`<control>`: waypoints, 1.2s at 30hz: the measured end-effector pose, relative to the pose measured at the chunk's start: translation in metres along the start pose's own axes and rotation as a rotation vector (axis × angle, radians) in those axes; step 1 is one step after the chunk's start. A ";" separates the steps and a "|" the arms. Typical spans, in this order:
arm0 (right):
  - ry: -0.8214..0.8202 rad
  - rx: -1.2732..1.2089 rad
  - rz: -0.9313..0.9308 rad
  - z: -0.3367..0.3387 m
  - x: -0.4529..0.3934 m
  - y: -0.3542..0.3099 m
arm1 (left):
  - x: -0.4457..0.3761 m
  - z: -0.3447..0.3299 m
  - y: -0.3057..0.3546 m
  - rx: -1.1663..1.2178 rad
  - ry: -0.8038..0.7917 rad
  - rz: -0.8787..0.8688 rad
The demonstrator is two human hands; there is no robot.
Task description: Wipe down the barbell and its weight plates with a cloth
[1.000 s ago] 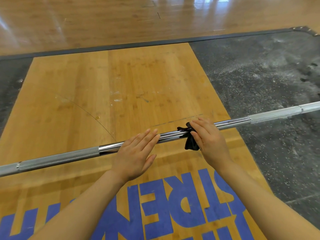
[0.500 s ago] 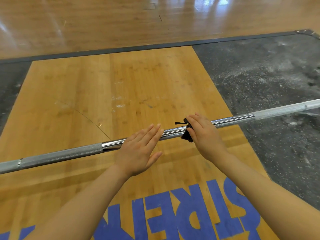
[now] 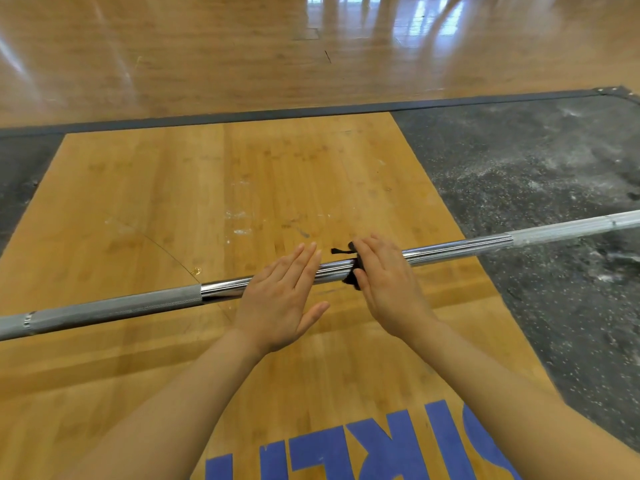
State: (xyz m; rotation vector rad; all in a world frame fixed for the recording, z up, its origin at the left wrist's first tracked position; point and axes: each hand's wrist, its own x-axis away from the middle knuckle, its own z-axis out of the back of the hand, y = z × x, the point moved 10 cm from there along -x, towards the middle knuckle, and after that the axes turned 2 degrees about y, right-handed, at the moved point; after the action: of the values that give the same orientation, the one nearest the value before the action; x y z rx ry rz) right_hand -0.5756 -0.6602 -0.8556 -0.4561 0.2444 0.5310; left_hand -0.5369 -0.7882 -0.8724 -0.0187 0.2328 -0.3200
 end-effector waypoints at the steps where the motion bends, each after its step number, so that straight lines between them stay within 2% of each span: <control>1: 0.003 -0.003 0.022 -0.005 -0.003 -0.011 | -0.002 0.000 -0.002 0.006 -0.001 0.006; 5: 0.042 0.036 0.022 -0.019 -0.013 -0.032 | -0.009 -0.001 -0.009 0.025 -0.004 0.022; 7: 0.011 0.113 0.031 -0.022 -0.016 -0.025 | -0.012 -0.002 -0.011 0.033 -0.007 0.022; 10: -0.039 0.177 -0.034 -0.017 -0.014 0.011 | -0.015 -0.004 -0.014 0.021 -0.021 0.017; 15: 0.002 0.206 -0.239 0.022 -0.004 0.089 | -0.018 -0.005 -0.016 0.012 -0.068 0.021; 20: 0.032 0.135 -0.229 0.021 -0.009 0.085 | -0.018 -0.008 -0.016 0.020 -0.112 0.034; 26: 0.000 0.061 -0.016 0.000 -0.015 0.032 | -0.018 -0.008 -0.015 -0.005 -0.135 0.009; 30: -0.045 0.102 0.033 0.008 -0.017 0.053 | -0.019 -0.011 -0.014 -0.002 -0.172 0.002; 36: -0.013 0.059 -0.028 0.018 -0.014 0.082 | -0.018 -0.018 -0.012 -0.023 -0.243 -0.005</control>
State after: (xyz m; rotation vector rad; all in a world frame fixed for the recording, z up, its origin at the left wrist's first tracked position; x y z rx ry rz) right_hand -0.6293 -0.5951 -0.8640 -0.3979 0.2403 0.4984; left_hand -0.5610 -0.7938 -0.8849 -0.0807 -0.0044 -0.3173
